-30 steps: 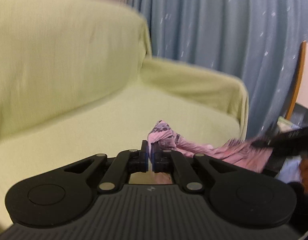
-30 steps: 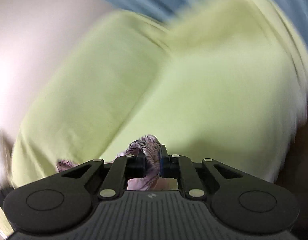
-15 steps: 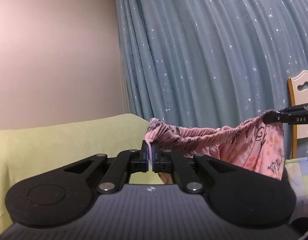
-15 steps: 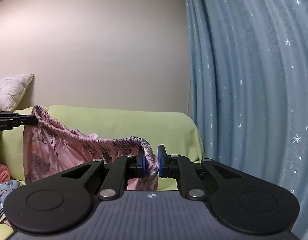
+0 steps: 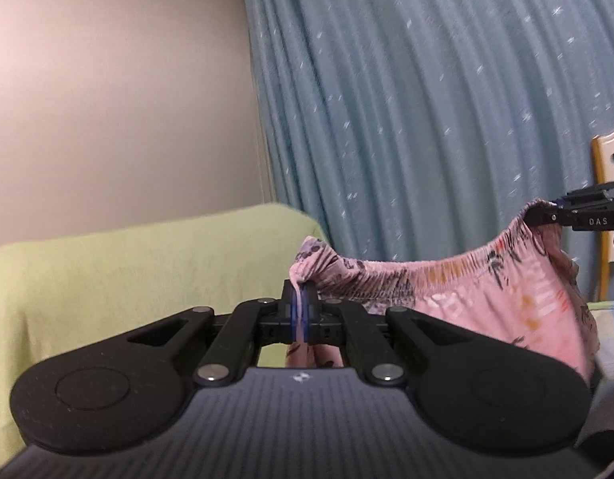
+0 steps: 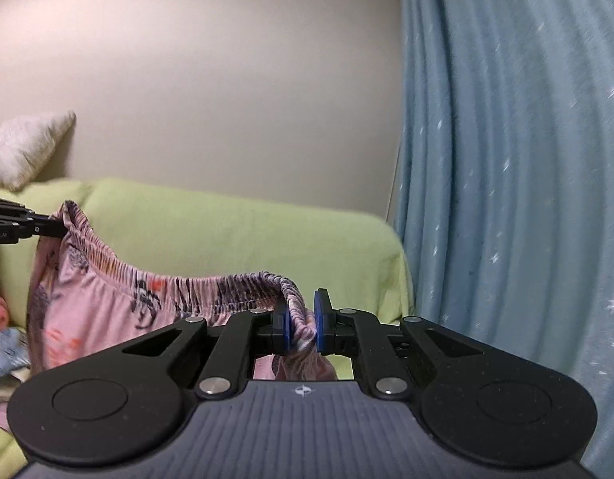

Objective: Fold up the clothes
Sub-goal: 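Stretch the pink pants waistband between the left and right grippers, then lay the pink pants flat on the sofa seat and open both grippers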

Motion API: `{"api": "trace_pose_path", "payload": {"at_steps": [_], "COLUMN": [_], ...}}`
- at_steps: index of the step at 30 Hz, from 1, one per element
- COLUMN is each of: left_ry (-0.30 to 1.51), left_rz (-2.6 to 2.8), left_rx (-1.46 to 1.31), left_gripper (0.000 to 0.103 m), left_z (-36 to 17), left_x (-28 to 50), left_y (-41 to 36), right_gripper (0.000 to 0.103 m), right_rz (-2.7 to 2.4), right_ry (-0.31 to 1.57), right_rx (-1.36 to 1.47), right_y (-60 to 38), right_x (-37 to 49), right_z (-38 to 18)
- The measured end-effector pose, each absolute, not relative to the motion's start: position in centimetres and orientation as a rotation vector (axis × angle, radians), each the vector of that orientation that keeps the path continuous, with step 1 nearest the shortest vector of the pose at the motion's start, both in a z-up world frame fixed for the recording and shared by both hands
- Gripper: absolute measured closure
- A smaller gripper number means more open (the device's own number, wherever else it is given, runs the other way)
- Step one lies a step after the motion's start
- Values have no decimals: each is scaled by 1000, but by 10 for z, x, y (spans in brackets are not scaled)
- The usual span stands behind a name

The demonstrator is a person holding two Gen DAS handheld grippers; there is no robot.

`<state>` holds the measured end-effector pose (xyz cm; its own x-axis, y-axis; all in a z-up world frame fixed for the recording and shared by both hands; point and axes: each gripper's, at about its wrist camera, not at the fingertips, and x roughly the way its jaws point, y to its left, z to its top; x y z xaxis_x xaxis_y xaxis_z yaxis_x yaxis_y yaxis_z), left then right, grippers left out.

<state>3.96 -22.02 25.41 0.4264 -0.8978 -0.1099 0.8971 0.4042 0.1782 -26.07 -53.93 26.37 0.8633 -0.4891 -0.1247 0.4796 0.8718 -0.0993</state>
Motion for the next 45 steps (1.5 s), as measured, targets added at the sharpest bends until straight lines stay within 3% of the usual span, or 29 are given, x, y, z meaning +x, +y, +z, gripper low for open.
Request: {"api": "trace_pose_path", "payload": {"at_steps": [5, 7, 8, 12, 14, 16, 18, 22, 24, 26, 29, 33, 38, 45], "left_ry": [119, 204, 264, 466, 518, 571, 627, 698, 743, 787, 821, 814, 726, 780], "left_rz": [-1081, -1046, -1033, -998, -1003, -996, -989, -989, -998, -1010, -1019, -1027, -955, -915], "left_rx": [246, 256, 264, 282, 284, 275, 257, 250, 254, 265, 316, 389, 475, 544], "left_gripper": [102, 98, 97, 95, 91, 77, 74, 55, 49, 46, 50, 102, 102, 97], "left_z": [192, 152, 128, 44, 16, -2, -12, -15, -14, -15, -25, -28, -5, 3], "left_x": [131, 168, 186, 228, 229, 226, 220, 195, 181, 167, 151, 132, 137, 153], "left_y": [-310, -350, -369, -408, -399, -378, -352, -294, -273, -262, -256, -257, -236, -219], "right_gripper": [92, 80, 64, 60, 57, 56, 53, 49, 43, 43, 43, 43, 43, 43], "right_rz": [-492, -498, -509, -546, -561, -587, -620, -666, -676, -682, -692, -664, -617, -542], "right_ry": [235, 287, 328, 334, 370, 432, 463, 500, 532, 569, 609, 640, 594, 556], "right_rx": [-20, 40, 86, 301, 326, 342, 388, 445, 433, 425, 436, 478, 513, 521], "right_y": [-640, -685, -706, -738, -734, -731, -728, -723, -716, -707, -695, -685, -678, -662], "right_x": [-154, -109, -90, -86, -103, -129, -158, -211, -226, -238, -252, -255, -245, -229], "right_z": [210, 170, 147, 79, 53, 32, 19, 11, 7, 1, -13, -30, -34, -34]}}
